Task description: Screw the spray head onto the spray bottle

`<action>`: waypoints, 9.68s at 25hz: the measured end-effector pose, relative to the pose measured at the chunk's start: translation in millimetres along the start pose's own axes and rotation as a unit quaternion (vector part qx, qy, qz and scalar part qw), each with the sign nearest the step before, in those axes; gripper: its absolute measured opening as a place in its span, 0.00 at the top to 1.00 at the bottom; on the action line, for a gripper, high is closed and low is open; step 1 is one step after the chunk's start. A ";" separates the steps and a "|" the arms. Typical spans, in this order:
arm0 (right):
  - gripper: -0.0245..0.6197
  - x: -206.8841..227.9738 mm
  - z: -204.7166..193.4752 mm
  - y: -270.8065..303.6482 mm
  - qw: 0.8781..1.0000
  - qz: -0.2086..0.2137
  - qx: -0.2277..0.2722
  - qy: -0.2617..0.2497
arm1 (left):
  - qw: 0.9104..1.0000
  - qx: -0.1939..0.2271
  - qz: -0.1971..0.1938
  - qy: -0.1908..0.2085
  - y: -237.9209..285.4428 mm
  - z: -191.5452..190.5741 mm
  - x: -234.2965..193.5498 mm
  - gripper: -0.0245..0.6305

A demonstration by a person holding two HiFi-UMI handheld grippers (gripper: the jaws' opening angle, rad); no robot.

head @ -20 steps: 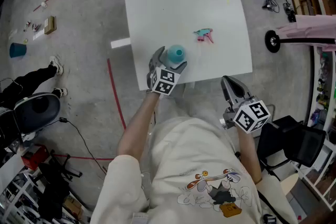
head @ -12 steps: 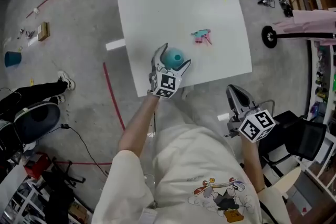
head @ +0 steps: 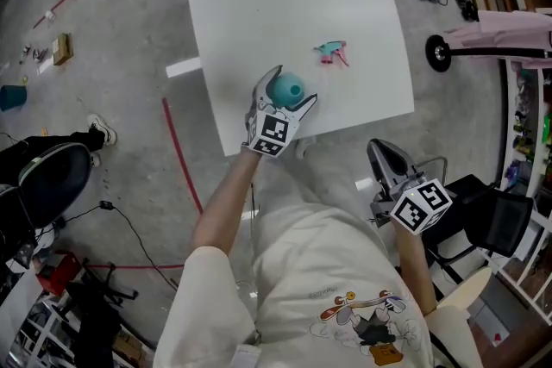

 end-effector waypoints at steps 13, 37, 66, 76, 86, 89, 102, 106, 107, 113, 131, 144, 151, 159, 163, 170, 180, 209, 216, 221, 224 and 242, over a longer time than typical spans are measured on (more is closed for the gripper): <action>0.95 21.7 23.2 50.6 0.998 -0.024 -0.026 -0.049 | 0.999 0.018 0.012 0.037 -31.0 46.4 11.3 0.32; 0.71 103.4 49.9 269.3 0.881 -0.143 -0.404 0.200 | 0.999 0.032 0.035 -0.011 -94.7 71.5 6.2 0.32; 0.75 -113.0 285.7 -21.3 0.953 0.224 0.096 -0.182 | 0.985 -0.140 -0.089 0.048 -44.0 195.7 43.4 0.32; 0.75 -115.3 240.8 -54.4 0.900 0.352 0.108 -0.232 | 0.981 -0.113 -0.157 -0.004 -69.9 256.5 92.4 0.32; 0.75 -167.0 254.6 -90.4 0.793 0.513 0.081 -0.319 | 0.926 -0.089 -0.364 0.049 -148.6 342.5 112.5 0.32; 0.75 -178.9 243.4 -113.2 0.756 0.552 0.043 -0.350 | 0.903 -0.094 -0.410 0.086 -163.5 346.4 135.5 0.32; 0.75 -180.2 262.3 -126.1 0.743 0.588 0.067 -0.312 | 0.914 -0.048 -0.391 0.099 -163.1 369.8 145.3 0.32; 0.75 -167.1 268.2 -118.9 0.762 0.550 0.078 -0.333 | 0.942 -0.055 -0.326 0.062 -154.5 372.1 134.6 0.32; 0.75 -165.0 270.0 -116.3 0.770 0.538 0.080 -0.332 | 0.949 -0.058 -0.307 0.050 -152.1 373.3 130.5 0.32; 0.75 -161.6 274.6 -102.4 0.831 0.449 0.111 -0.308 | 0.986 -0.056 -0.150 0.056 -139.7 373.7 109.2 0.32; 0.75 -169.9 268.5 -93.8 0.874 0.341 0.152 -0.311 | 0.996 -0.038 -0.063 0.040 -127.6 368.0 96.9 0.32; 0.75 -176.9 256.6 -84.4 0.929 0.146 0.190 -0.280 | 0.995 -0.042 0.081 0.037 -119.7 363.2 83.1 0.32; 0.67 -172.7 240.2 -81.4 0.937 0.179 0.153 -0.257 | 1.000 -0.007 0.029 0.000 -123.0 353.2 81.7 0.32; 0.66 -169.7 233.2 -130.4 0.913 0.205 0.140 -0.323 | 1.000 0.022 -0.004 0.017 -135.9 364.1 75.9 0.32; 0.65 -141.1 269.6 -165.8 0.889 0.239 0.162 -0.355 | 0.995 0.027 -0.084 0.051 -142.4 366.4 79.1 0.32; 0.56 -145.0 278.6 -134.0 0.858 0.351 0.086 -0.365 | 0.990 0.002 -0.106 0.093 -147.1 366.7 94.2 0.32; 0.56 -172.2 272.0 -110.5 0.824 0.416 -0.008 -0.385 | 0.986 -0.026 -0.104 0.131 -147.1 364.3 110.1 0.32; 0.76 -175.8 264.8 -104.3 0.709 0.236 -0.252 -0.615 | 0.982 -0.133 -0.016 0.136 -114.8 344.6 125.1 0.32; 0.76 -156.8 262.7 -65.5 0.834 0.161 -0.329 -0.413 | 0.963 -0.157 0.133 0.175 -104.2 324.4 103.6 0.32; 0.76 -149.5 265.6 -57.8 0.870 0.162 -0.322 -0.337 | 0.977 -0.127 0.110 0.135 -98.1 317.0 100.9 0.32; 0.66 -156.5 274.0 -62.6 0.865 0.177 -0.311 -0.351 | 0.982 -0.114 0.096 0.119 -98.5 313.0 95.1 0.32; 0.63 -188.5 261.7 -106.0 0.449 0.263 -0.236 -0.821 | 0.882 -0.089 -0.424 0.184 -115.3 313.1 113.0 0.32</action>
Point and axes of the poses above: the fingertips, and each gripper's own axes: y forward along the fingers, x to its right, z out of its top, the point moved 7 cm from there along -y, backward along the fingers, and after that the axes turned 2 degrees about -z, right-handed, at the moved point
